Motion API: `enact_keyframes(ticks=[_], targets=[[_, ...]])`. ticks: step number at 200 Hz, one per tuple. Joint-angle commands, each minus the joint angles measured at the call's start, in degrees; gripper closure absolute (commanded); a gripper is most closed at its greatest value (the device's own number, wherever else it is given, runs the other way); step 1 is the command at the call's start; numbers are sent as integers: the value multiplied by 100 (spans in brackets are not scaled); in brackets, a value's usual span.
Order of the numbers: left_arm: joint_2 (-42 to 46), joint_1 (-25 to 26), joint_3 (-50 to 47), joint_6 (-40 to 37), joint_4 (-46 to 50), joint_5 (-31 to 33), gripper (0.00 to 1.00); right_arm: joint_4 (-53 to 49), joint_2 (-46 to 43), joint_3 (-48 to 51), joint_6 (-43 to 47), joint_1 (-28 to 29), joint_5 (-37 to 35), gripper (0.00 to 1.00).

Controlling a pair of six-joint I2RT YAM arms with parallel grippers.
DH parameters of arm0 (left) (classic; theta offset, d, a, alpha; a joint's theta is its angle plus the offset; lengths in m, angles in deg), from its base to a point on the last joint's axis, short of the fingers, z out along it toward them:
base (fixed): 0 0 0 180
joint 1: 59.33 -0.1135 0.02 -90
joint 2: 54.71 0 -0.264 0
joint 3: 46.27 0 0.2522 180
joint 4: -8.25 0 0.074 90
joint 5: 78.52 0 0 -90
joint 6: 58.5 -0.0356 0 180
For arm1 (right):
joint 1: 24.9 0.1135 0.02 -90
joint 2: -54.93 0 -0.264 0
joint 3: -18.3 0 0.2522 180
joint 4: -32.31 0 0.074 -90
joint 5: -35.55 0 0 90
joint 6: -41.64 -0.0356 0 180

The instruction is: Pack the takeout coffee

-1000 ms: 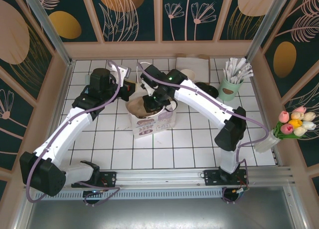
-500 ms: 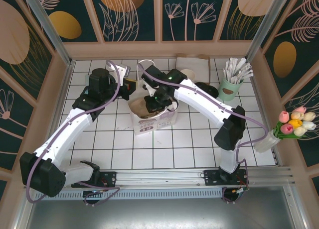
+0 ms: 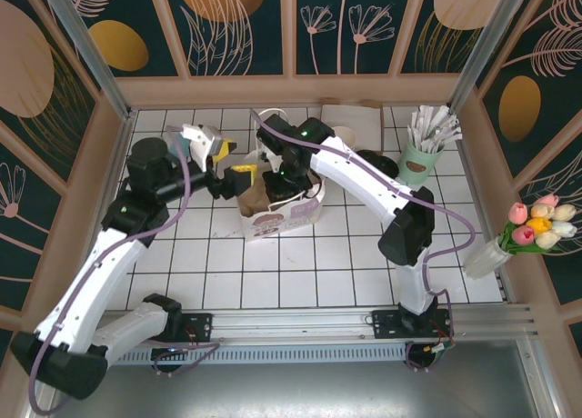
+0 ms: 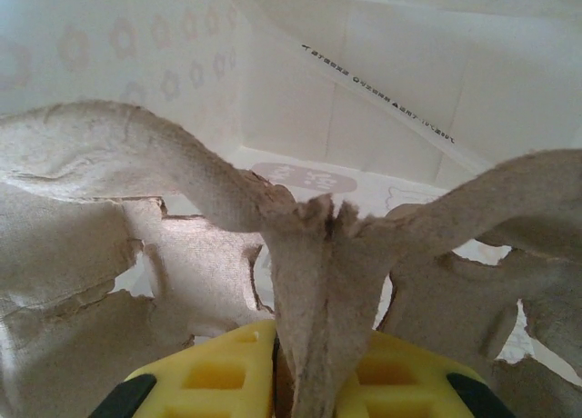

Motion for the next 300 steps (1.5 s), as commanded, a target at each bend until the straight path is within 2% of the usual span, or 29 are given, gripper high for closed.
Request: enact_keyframes(ticks=[1, 40, 55, 73, 94, 139, 150, 170, 211, 240, 273, 300], targets=[[86, 120, -210, -244, 91, -930, 15, -252, 97, -167, -137, -18, 49, 85], [282, 716, -489, -816, 254, -786, 12, -165, 165, -163, -219, -22, 83, 85], [325, 851, -599, -874, 176, -508, 12, -124, 182, -150, -246, -21, 102, 85], [138, 992, -550, -989, 314, -215, 12, -106, 214, -149, -272, -19, 111, 85], [-139, 1246, -534, -1316, 517, -250, 12, -155, 276, -182, -303, -38, 160, 84], [-740, 1542, -415, -1679, 1369, 8, 25, -342, 497, -470, -411, -109, 258, 84], [-920, 1628, -144, -1809, 1695, 66, 29, -343, 524, -516, -453, -126, 286, 84], [-1008, 1667, -29, -1975, 1844, -234, 35, -344, 545, -525, -515, -144, 257, 84], [-479, 1670, -242, -2305, 1645, -592, 45, -162, 588, -662, -674, -214, 368, 84], [-273, 1671, -329, -2413, 1636, -790, 45, -169, 575, -869, -724, -266, 450, 83], [-492, 1670, -303, -2381, 1704, -905, 44, -83, 482, -848, -830, -313, 522, 82], [-610, 1671, -297, -2373, 1756, -900, 43, -36, 416, -856, -933, -431, 931, 82]])
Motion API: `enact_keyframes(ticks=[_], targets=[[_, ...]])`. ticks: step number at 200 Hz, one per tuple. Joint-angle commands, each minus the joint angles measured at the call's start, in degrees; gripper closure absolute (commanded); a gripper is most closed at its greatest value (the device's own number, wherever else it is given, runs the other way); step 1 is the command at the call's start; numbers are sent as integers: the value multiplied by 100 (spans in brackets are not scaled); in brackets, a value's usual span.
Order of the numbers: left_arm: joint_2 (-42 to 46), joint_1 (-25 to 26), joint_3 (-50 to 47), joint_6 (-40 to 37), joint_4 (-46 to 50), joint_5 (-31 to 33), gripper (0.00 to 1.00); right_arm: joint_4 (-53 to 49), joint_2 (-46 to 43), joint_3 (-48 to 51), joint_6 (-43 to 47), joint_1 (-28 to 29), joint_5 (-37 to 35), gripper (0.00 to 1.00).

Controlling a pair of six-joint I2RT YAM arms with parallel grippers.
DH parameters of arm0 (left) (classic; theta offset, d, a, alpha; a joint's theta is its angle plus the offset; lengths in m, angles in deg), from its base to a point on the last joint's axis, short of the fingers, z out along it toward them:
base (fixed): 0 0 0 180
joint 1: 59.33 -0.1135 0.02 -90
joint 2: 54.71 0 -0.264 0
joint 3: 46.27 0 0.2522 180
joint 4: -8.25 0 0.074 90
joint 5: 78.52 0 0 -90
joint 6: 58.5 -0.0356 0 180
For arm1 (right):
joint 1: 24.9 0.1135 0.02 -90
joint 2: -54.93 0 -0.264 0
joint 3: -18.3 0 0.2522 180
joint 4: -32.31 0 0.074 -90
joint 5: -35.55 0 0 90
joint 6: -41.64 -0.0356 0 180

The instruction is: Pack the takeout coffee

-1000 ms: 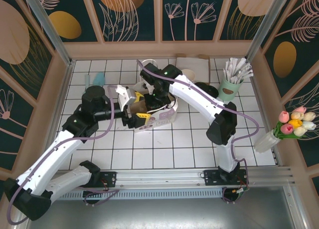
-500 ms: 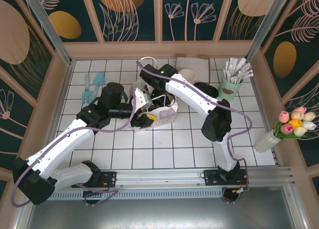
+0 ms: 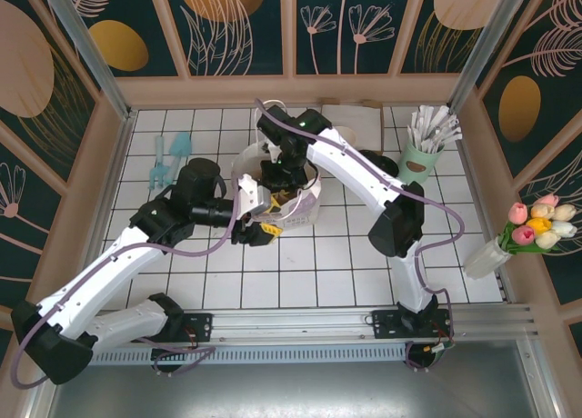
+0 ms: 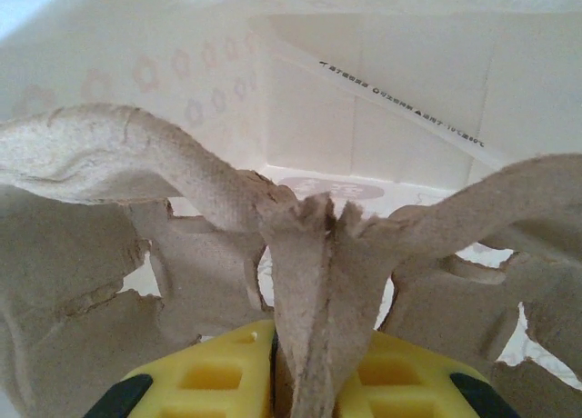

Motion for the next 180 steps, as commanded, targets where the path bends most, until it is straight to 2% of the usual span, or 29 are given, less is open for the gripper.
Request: enact_keyframes(ticks=[1, 34, 83, 109, 131, 147, 171, 180], targets=[[-99, 23, -65, -124, 207, -211, 43, 91, -150, -141, -209, -146, 420, 82], [-136, 28, -82, -114, 163, -240, 43, 145, -224, -92, -388, -273, 575, 81], [-130, 28, -59, -235, 215, -192, 44, 258, -67, -101, -771, -533, 1387, 80], [-16, 26, -71, -312, 117, -127, 48, 196, 99, -79, -962, -533, 1517, 76], [46, 25, -81, -328, 81, -107, 48, 227, 197, -79, -1244, -514, 1700, 78], [89, 26, -103, -287, 41, -17, 46, 169, 234, -84, -1283, -487, 1547, 79], [328, 23, -107, 162, -587, 609, 39, 189, 234, 5, -1102, -401, 747, 81], [447, 17, -245, 233, -741, 649, 36, 238, 217, 39, -1000, -353, 445, 81]])
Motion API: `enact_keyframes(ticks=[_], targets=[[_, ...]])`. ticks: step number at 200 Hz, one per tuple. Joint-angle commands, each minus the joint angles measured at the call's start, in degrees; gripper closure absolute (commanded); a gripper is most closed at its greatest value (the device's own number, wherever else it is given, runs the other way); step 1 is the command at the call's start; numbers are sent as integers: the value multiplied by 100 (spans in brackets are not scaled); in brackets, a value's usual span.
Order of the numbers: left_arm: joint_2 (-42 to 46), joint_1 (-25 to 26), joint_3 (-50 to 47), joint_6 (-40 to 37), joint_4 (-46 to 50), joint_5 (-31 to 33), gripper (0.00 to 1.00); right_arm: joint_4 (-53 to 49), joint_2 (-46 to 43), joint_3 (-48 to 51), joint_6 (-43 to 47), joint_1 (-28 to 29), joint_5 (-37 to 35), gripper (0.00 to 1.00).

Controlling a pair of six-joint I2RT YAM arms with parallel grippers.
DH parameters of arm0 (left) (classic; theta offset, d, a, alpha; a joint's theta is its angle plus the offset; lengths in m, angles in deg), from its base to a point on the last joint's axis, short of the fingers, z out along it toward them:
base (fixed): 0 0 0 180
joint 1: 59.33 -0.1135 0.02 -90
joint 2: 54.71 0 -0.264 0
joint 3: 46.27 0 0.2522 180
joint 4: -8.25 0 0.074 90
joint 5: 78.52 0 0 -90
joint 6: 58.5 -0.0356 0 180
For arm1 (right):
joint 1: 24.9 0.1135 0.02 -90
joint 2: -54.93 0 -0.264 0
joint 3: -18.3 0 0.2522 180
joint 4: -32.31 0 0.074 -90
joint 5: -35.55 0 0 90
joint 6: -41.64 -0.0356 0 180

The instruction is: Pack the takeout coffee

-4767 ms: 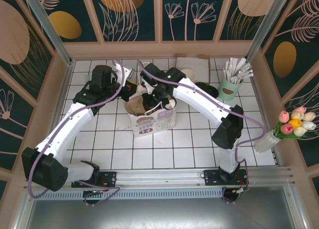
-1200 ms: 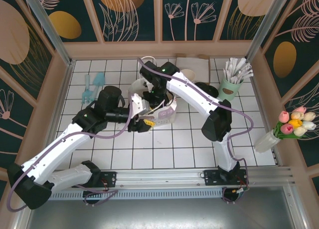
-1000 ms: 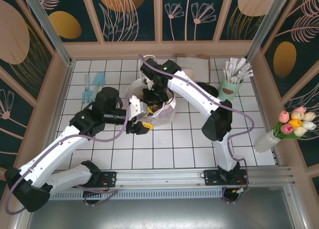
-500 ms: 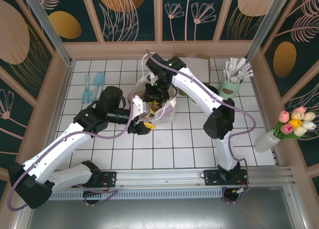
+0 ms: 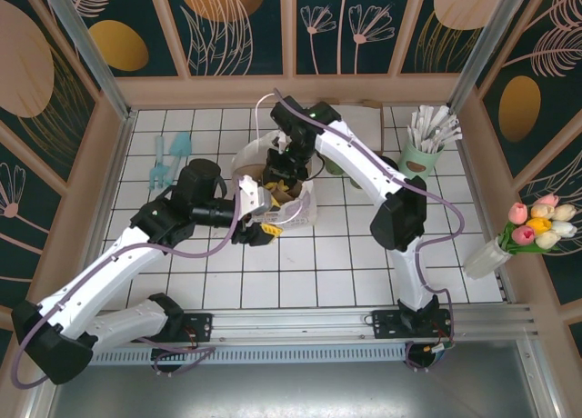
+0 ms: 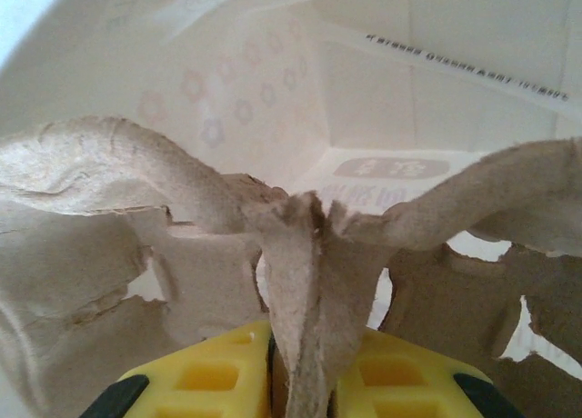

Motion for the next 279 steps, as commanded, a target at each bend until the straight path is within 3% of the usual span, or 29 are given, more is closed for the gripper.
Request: enact_keyframes(ticks=[1, 29, 63, 73, 93, 117, 127, 140, 162, 191, 224, 279], targets=[[332, 14, -159, 301, -591, 366, 35, 66, 59, 38, 13, 114, -749, 81], [844, -7, -211, 516, -971, 531, 19, 54, 57, 97, 349, 282, -1461, 81], [1505, -261, -466, 1248, -1521, 1503, 7, 281, 40, 268, 682, 452, -2070, 80], [1693, -376, -573, 1569, -1735, 2140, 3, 328, 46, 309, 783, 465, -2114, 79], [1856, -580, -612, 2521, -1946, 4036, 1, 412, 35, 400, 942, 471, -2141, 79], [1349, -597, 260, 4015, -568, 6014, 1, 512, -4, 561, 1026, 474, -2299, 79], [1019, -602, 662, 4687, 254, 6389, 1, 594, -29, 666, 1043, 474, -2406, 79], [626, -596, 1063, 5340, 1047, 6318, 1, 731, -46, 787, 1063, 474, -2489, 79], [6, -600, 1477, 5951, 1665, 5534, 3, 965, -44, 977, 1077, 478, -2530, 79], [-574, -600, 1663, 6101, 1669, 4845, 9, 1188, -40, 1190, 1142, 490, -2545, 79], [-1076, -596, 1622, 6020, 1511, 4673, 15, 1410, -56, 1330, 1158, 519, -2687, 78], [-1396, -596, 1602, 5971, 1362, 4877, 50, 1764, -31, 1780, 1224, 605, -2908, 75]])
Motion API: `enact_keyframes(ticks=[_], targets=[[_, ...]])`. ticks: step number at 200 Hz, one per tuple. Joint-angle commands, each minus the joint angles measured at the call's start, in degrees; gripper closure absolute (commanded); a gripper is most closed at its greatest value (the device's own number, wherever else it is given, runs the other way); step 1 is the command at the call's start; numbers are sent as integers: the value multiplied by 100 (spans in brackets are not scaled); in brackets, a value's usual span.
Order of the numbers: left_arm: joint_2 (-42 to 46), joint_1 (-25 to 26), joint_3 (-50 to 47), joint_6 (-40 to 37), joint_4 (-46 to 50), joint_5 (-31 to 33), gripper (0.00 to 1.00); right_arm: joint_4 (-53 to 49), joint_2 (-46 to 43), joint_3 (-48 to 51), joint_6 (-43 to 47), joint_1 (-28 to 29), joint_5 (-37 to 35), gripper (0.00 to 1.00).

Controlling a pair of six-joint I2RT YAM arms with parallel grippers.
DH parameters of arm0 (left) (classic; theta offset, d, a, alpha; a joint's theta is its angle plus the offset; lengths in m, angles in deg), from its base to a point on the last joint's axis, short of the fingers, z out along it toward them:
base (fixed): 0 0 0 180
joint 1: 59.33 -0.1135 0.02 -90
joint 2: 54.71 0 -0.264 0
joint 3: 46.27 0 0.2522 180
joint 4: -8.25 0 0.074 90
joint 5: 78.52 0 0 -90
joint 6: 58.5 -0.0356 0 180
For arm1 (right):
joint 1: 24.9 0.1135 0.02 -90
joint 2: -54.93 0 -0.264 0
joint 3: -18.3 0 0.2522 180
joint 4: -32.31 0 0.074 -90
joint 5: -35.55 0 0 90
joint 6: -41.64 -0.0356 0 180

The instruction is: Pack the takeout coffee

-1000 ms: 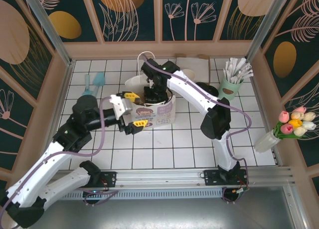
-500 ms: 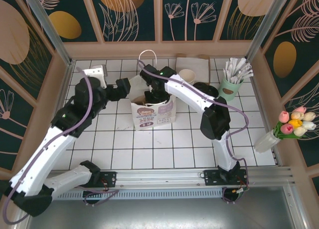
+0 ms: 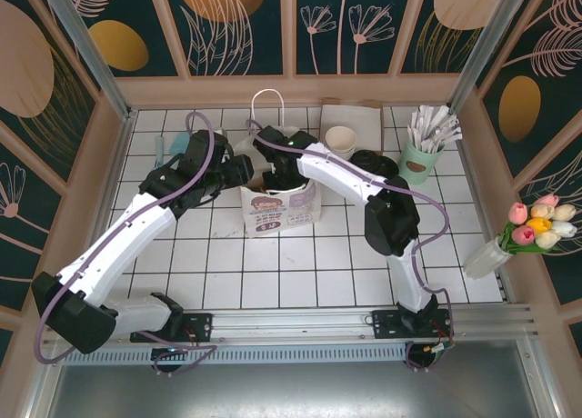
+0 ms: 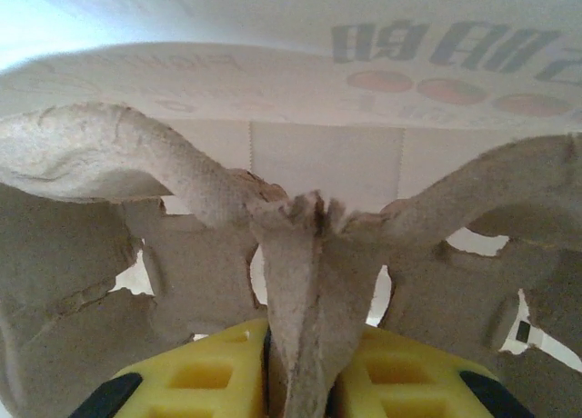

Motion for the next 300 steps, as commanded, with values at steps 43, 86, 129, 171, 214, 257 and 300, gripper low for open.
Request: enact_keyframes(ticks=[43, 86, 129, 171, 214, 257, 300], targets=[[-86, -19, 45, -18, -137, 145, 73, 533, -72, 519, -26, 92, -299, 60], [-128, -19, 45, -131, -196, 136, 82, 572, -205, 305, 60, 119, -299, 37], [-213, -24, 130, -305, -108, 250, 92, 342, -452, 43, 494, 136, -113, 25], [-209, -21, 151, -316, -111, 327, 95, 162, -508, 119, 882, 104, -120, 34], [-215, -20, 177, -371, -44, 392, 96, 288, -444, 523, 1350, 110, 123, 68], [-158, -19, 149, -312, -56, 439, 98, 491, -366, 920, 1603, 84, 184, 83], [-121, -20, 142, -278, -82, 469, 99, 623, -236, 1284, 1656, 39, 11, 84]])
